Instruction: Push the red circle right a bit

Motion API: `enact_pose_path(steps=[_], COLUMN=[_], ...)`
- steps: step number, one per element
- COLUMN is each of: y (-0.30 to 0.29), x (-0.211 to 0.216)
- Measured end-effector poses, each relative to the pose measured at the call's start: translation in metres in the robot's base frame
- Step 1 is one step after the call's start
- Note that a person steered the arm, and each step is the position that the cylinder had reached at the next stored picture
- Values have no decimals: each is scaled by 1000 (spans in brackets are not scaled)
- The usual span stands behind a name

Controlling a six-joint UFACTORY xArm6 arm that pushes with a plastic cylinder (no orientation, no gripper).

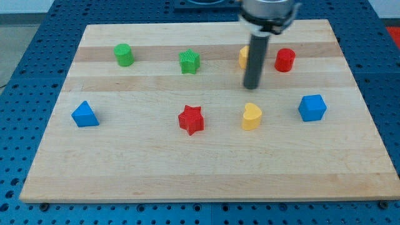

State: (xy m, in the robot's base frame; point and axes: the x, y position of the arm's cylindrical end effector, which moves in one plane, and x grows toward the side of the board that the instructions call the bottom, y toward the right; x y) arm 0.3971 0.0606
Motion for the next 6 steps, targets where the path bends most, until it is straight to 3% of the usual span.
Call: enact_pose_path(steps=[1,5,6], y=[-26,99,90], x=[-13,-50,-44])
